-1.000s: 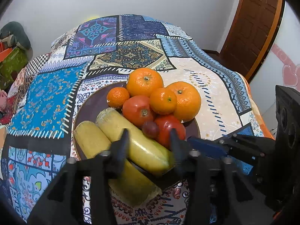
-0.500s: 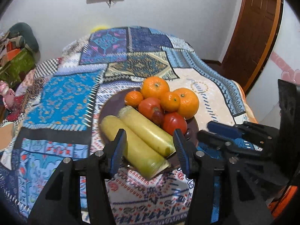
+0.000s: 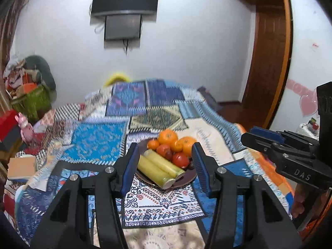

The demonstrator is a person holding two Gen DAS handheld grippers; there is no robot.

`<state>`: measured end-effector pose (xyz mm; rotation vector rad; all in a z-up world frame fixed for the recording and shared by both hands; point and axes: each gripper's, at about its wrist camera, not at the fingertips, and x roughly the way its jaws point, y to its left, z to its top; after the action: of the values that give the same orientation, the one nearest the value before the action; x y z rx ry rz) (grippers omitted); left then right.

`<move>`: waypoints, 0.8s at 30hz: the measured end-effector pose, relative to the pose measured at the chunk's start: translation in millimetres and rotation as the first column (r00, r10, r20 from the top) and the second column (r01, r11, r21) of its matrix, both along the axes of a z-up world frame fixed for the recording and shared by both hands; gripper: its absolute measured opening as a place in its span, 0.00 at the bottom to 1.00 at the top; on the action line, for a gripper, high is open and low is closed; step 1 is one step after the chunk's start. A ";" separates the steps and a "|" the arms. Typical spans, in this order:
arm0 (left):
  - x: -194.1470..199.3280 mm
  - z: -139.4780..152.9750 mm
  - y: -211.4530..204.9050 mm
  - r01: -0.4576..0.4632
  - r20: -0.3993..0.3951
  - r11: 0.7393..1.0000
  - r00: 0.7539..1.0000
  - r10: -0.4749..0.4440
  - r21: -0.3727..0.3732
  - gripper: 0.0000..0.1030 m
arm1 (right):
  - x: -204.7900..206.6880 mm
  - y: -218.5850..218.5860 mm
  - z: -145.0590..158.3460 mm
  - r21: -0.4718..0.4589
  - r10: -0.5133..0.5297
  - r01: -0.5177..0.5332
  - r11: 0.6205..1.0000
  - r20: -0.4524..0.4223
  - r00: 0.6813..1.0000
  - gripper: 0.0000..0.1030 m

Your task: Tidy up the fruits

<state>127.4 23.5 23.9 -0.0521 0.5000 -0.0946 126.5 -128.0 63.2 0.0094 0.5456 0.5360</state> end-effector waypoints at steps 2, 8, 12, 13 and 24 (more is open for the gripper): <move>-18.7 12.3 -1.3 -0.003 0.041 1.000 0.999 0.003 0.002 0.52 | -16.6 -0.5 11.4 0.006 -0.005 0.005 1.000 0.034 0.999 0.31; -71.2 41.3 -1.3 -0.013 0.157 1.000 0.988 0.012 0.002 0.57 | -61.8 3.9 33.3 0.011 -0.032 0.030 0.999 0.134 0.990 0.43; -100.1 49.9 -4.0 -0.030 0.215 0.999 0.976 0.026 0.017 0.62 | -82.9 7.6 40.7 0.012 -0.055 0.054 0.998 0.190 0.980 0.56; -105.0 51.1 -4.3 -0.034 0.225 0.999 0.974 0.029 0.020 0.63 | -87.3 8.1 41.6 0.013 -0.066 0.065 0.998 0.206 0.976 0.62; -137.6 54.0 -0.6 -0.067 0.290 0.998 0.955 0.062 0.006 0.91 | -106.0 5.6 39.5 0.043 -0.140 0.133 0.990 0.260 0.956 0.90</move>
<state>-10.2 22.9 77.9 -0.0379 0.2055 -0.0330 20.6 -122.4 102.7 0.0001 0.2767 0.4011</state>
